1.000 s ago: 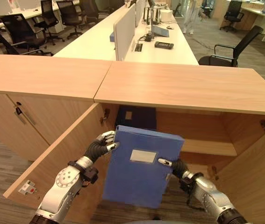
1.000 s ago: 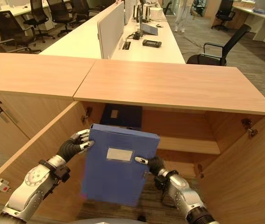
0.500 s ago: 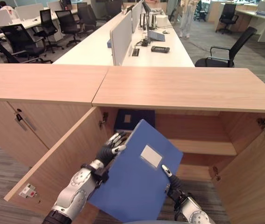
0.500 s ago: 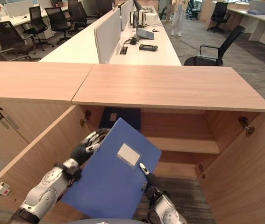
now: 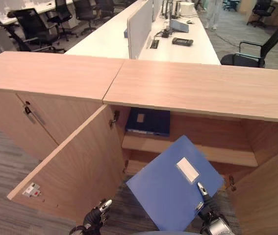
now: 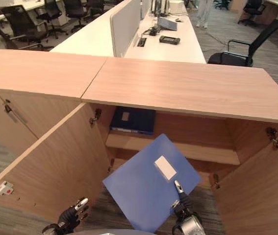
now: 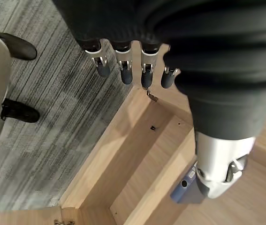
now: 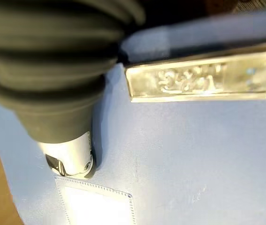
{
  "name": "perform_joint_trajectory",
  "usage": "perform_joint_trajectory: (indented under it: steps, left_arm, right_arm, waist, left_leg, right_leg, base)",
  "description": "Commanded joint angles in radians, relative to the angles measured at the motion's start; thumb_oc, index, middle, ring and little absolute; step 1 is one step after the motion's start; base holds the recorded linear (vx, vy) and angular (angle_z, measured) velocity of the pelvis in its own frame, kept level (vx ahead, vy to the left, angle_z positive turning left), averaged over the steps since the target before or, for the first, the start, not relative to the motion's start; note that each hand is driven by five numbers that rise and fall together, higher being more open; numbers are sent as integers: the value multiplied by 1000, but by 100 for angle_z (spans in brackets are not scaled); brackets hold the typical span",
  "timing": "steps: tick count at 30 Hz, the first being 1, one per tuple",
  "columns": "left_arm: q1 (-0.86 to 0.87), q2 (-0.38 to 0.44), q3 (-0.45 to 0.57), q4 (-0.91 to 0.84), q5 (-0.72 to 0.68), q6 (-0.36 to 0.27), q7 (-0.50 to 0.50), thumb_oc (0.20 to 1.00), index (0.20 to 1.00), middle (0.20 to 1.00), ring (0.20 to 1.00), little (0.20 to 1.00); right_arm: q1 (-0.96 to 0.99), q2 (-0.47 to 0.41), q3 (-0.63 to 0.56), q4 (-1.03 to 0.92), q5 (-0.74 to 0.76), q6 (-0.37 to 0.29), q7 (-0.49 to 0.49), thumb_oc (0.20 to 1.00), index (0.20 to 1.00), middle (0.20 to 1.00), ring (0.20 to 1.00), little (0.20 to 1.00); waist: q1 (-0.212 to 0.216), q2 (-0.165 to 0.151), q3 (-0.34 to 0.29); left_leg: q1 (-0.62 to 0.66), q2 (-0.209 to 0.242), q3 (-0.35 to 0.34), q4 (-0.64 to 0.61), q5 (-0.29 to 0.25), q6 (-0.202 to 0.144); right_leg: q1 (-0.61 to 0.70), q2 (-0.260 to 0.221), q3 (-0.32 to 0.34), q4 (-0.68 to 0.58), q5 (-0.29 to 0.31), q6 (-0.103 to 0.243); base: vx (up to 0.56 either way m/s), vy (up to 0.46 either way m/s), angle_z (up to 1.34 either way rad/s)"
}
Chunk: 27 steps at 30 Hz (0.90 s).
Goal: Put the empty folder in the office cabinet
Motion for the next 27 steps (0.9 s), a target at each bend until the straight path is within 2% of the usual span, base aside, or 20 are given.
perform_joint_trajectory:
  steps: [1,4,6,11,14,17,18,23,24,25,27]
  left_arm:
    - [-84,-12,36,24,26,-32,3,1000,1000,1000,1000,1000]
    - [-110,-23,32,47,43,-33,14,1000,1000,1000,1000,1000]
    - [-118,-26,30,54,51,-33,17,1000,1000,1000,1000,1000]
    - [-126,-45,43,73,70,-35,41,1000,1000,1000,1000,1000]
    - [-119,-55,55,67,65,-44,56,1000,1000,1000,1000,1000]
    - [-114,-59,52,68,63,-45,62,1000,1000,1000,1000,1000]
    - [-106,-57,57,61,57,-45,67,1000,1000,1000,1000,1000]
    - [-89,-45,75,46,53,-45,77,1000,1000,1000,1000,1000]
    - [-89,-45,75,46,53,-45,76,1000,1000,1000,1000,1000]
    - [-74,-34,93,40,65,-43,77,1000,1000,1000,1000,1000]
    - [-70,-31,97,38,69,-41,75,1000,1000,1000,1000,1000]
  right_arm:
    - [-126,-5,-50,46,-65,-50,17,200,200,200,200,200]
    - [-163,-33,-72,79,-84,-56,-4,200,200,200,200,200]
    - [-171,-41,-83,87,-91,-56,-8,200,200,200,200,200]
    - [-212,-57,-117,120,-107,-74,-51,200,200,200,200,200]
    - [-238,-47,-135,148,-101,-86,-76,200,200,200,200,200]
    - [-236,-38,-144,159,-103,-91,-90,200,200,200,200,200]
    - [-234,-24,-151,168,-104,-88,-97,200,200,200,200,200]
    - [-257,2,-134,175,-126,-77,-109,200,200,200,200,200]
    - [-257,2,-134,175,-126,-77,-109,200,200,200,200,200]
    - [-257,13,-128,177,-141,-68,-111,200,200,200,200,200]
    - [-253,17,-129,175,-142,-66,-109,200,200,200,200,200]
  waist:
    - [6,-34,30]
    - [19,-37,62]
    - [22,-39,67]
    - [53,-21,68]
    - [78,-1,58]
    - [75,0,38]
    - [75,-1,21]
    - [85,5,0]
    - [87,5,-1]
    - [88,10,-11]
    - [88,9,-13]
  left_leg:
    - [-64,11,-94,116,-33,-34]
    - [-148,-3,-87,240,-25,-47]
    - [-179,-8,-82,252,-14,-47]
    - [-338,-6,-50,175,104,-50]
    - [-327,-6,-70,94,146,-51]
    - [-305,-12,-79,73,142,-44]
    - [-288,-19,-75,74,126,-32]
    - [-239,-40,-18,60,76,10]
    - [-238,-40,-15,59,76,11]
    - [-212,-54,9,33,60,27]
    - [-206,-60,12,29,56,32]
  right_leg:
    - [27,-28,-7,131,-130,37]
    - [36,-38,-23,137,-144,25]
    - [37,-43,-29,136,-147,27]
    - [78,-46,1,114,-167,40]
    - [106,-38,45,96,-181,47]
    - [119,-51,54,76,-179,64]
    - [126,-75,64,68,-176,82]
    - [90,-143,106,85,-143,131]
    - [89,-144,109,86,-143,132]
    - [72,-170,120,95,-122,151]
    - [71,-178,121,97,-115,157]
  base:
    - [-67,-143,38]
    - [-76,-34,30]
    - [-5,23,8]
    - [109,72,-2]
    - [212,189,-55]
    - [184,173,-30]
    - [217,245,-10]
    - [139,245,-35]
    - [125,289,-57]
    - [83,183,-54]
    - [86,167,-35]
